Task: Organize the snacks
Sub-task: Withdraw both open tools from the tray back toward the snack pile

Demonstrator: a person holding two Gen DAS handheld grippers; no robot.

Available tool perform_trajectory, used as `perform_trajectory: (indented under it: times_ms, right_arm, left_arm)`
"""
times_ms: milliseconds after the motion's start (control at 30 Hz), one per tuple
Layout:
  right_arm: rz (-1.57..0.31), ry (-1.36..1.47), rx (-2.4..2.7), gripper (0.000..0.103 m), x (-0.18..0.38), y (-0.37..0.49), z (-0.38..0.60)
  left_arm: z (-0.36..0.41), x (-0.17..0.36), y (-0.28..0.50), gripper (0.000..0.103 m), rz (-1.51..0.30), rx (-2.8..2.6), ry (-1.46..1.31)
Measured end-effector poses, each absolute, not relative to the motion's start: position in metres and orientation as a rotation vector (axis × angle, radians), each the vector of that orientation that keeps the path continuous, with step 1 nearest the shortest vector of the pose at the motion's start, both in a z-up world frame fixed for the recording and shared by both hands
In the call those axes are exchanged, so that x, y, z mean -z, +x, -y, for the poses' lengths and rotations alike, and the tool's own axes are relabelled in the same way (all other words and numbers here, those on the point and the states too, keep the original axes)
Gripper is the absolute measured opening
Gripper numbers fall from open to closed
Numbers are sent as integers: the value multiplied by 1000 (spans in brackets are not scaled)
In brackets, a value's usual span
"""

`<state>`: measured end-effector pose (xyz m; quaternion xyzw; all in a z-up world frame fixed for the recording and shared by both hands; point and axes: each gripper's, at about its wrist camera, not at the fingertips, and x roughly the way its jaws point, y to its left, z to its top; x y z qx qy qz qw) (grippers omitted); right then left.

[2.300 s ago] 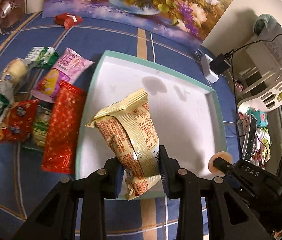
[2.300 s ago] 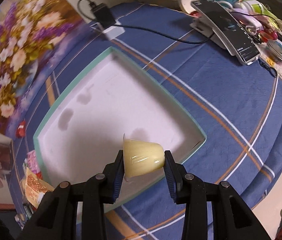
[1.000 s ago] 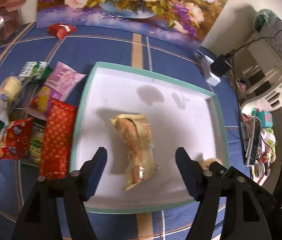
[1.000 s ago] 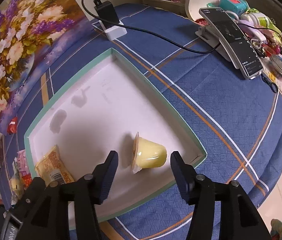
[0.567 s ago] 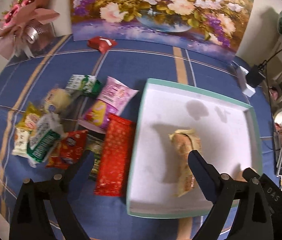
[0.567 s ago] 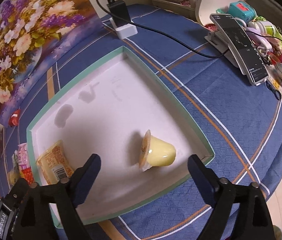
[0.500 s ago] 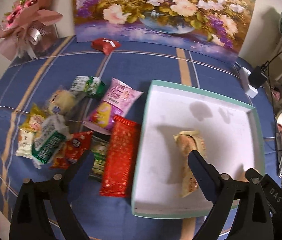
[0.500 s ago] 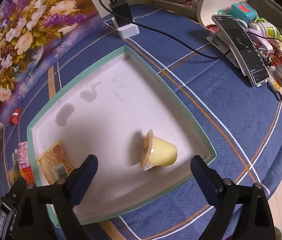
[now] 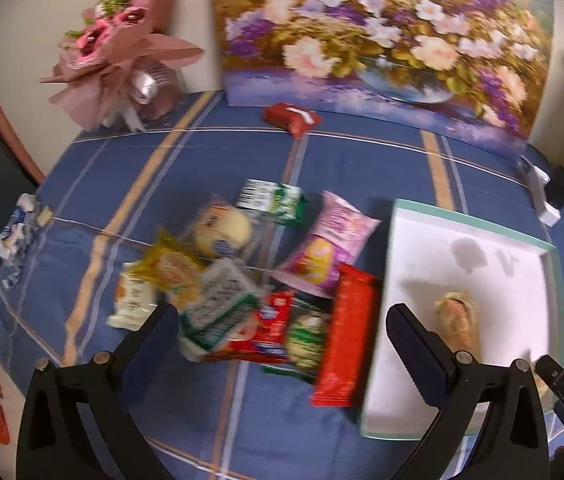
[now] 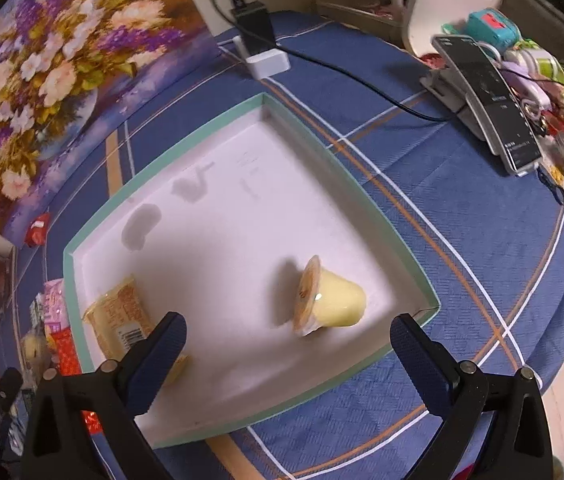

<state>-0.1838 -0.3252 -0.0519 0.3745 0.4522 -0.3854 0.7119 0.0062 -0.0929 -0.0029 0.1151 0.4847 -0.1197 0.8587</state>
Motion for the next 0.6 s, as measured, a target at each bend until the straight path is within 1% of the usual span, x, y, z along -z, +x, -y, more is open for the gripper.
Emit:
perform_trajectory:
  times_ms: [367, 600]
  right_arm:
    - [-992, 772, 738, 103, 42, -159, 292]
    - [-1005, 721, 659, 103, 37, -125, 253]
  left_arm:
    - [21, -5, 43, 103, -1026, 114, 205]
    - [-43, -6, 69, 103, -1054, 19, 87]
